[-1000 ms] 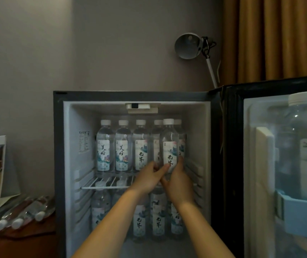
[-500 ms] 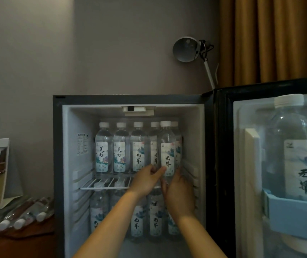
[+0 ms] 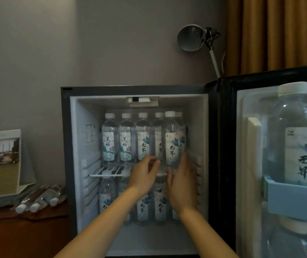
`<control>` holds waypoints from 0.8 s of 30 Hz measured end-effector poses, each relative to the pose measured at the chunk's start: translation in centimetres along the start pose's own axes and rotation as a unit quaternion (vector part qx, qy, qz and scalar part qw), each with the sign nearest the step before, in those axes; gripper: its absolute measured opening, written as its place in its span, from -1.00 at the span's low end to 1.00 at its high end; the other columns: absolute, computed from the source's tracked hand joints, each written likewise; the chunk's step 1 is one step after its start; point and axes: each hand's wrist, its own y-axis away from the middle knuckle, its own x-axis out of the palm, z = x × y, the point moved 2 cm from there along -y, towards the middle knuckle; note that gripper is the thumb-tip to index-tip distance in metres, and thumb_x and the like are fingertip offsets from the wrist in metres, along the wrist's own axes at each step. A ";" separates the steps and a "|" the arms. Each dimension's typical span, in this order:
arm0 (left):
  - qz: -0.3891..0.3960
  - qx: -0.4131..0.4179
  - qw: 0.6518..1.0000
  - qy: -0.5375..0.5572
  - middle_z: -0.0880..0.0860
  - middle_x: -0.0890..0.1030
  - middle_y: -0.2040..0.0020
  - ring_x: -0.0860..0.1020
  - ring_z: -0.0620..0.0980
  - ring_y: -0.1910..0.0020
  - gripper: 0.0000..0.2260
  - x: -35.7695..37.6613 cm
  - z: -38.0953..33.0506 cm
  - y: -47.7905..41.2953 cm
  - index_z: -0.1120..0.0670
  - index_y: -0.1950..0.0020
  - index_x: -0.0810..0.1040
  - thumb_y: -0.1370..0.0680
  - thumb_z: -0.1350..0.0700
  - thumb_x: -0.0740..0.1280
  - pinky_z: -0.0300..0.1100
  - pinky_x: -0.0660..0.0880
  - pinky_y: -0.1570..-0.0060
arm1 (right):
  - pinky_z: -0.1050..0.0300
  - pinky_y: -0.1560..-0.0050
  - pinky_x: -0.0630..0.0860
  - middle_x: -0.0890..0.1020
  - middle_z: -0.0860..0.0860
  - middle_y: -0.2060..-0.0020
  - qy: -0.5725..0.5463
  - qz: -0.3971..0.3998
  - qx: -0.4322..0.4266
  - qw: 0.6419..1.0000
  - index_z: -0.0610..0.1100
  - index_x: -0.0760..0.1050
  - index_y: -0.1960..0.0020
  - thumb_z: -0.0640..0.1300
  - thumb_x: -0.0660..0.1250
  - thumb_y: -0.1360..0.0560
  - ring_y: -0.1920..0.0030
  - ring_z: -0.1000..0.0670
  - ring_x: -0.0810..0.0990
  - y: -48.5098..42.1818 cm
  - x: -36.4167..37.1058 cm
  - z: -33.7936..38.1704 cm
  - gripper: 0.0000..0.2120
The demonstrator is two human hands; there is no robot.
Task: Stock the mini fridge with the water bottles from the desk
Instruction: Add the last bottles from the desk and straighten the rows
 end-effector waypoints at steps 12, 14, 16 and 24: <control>-0.260 0.056 0.963 -0.050 0.01 0.56 0.43 0.55 -0.07 0.46 -0.82 -14.2 9.3 7.9 -0.18 0.26 0.48 -0.49 -0.06 0.14 -0.03 0.53 0.40 | 0.18 0.37 0.44 0.60 -0.02 0.31 -0.123 0.031 -0.231 0.965 -0.10 0.50 0.04 -0.13 0.12 -0.49 0.35 -0.01 0.59 8.4 9.6 8.9 -0.82; -0.273 0.031 0.959 -0.070 -0.03 0.54 0.46 0.54 -0.13 0.47 -0.83 -16.5 11.6 9.0 -0.18 0.24 0.47 -0.51 -0.05 0.14 -0.03 0.53 0.41 | 0.20 0.52 0.38 0.58 0.01 0.44 -0.135 0.045 -0.248 0.958 -0.05 0.45 -0.02 -0.12 0.13 -0.48 0.50 0.03 0.54 9.6 11.4 11.3 -0.82; -0.287 -0.001 0.954 -0.083 -0.05 0.54 0.47 0.54 -0.12 0.46 -0.82 -18.5 14.0 10.1 -0.17 0.23 0.47 -0.54 0.02 0.18 -0.03 0.53 0.42 | 0.22 0.61 0.30 0.52 0.03 0.55 -0.142 0.058 -0.266 0.952 0.00 0.39 -0.07 -0.11 0.12 -0.49 0.60 0.05 0.47 10.8 13.4 13.5 -0.82; -0.341 -0.145 0.927 -0.046 0.00 0.53 0.47 0.51 -0.11 0.48 -0.75 -23.2 24.4 11.8 -0.02 0.23 0.53 -0.59 0.17 0.18 -0.01 0.53 0.35 | 0.16 0.57 0.40 0.62 0.04 0.44 -0.141 0.152 -0.262 0.942 0.04 0.39 -0.09 -0.07 0.11 -0.52 0.49 0.02 0.59 14.0 23.0 19.5 -0.82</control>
